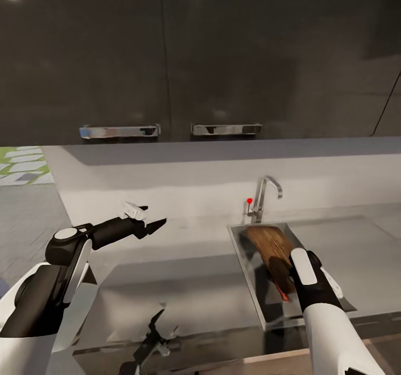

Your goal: In the kitchen, take the Vidalia onion out of the sink, dice it on the chopping board with the paring knife, put the diced onion into the bowl on the countertop, then place both the paring knife and the chopping board into the sink.

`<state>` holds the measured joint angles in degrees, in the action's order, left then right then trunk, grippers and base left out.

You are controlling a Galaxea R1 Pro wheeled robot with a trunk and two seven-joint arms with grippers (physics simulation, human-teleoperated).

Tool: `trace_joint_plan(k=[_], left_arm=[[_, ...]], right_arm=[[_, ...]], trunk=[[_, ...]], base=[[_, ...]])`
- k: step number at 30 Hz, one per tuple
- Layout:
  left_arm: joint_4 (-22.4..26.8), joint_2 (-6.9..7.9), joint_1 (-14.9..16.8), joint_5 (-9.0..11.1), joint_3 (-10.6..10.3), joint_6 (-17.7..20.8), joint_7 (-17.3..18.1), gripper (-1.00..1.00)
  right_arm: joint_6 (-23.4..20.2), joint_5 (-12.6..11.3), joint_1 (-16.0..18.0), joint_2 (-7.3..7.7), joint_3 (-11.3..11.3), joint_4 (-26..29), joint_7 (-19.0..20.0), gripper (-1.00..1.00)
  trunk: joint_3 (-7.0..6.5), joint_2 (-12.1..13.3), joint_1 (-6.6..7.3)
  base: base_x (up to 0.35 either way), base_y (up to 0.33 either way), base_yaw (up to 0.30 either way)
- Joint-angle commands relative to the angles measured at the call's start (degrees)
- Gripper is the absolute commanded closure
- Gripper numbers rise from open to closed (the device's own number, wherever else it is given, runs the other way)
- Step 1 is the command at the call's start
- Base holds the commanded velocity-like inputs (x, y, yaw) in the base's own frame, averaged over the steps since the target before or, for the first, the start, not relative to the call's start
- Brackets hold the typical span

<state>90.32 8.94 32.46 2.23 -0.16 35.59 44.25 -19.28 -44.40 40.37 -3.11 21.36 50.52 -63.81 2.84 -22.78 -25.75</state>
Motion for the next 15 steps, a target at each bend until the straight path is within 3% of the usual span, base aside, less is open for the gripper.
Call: trace_joint_plan(k=[1, 15], left_arm=[[0.03, 0.03, 0.06, 0.23, 0.02, 0.43, 0.04, -1.00], [0.03, 0.03, 0.06, 0.23, 0.07, 0.37, 0.04, -1.00]], right_arm=[[-0.18, -0.07, 0.06, -0.05, 0.16, 0.10, -0.18, 1.00], [0.46, -0.07, 0.06, -0.05, 0.18, 0.10, -0.18, 1.00]], trunk=[[0.23, -0.14, -0.04], [1.31, -0.14, -0.04]], base=[[0.000, 0.000, 0.000], [0.000, 0.000, 0.000]])
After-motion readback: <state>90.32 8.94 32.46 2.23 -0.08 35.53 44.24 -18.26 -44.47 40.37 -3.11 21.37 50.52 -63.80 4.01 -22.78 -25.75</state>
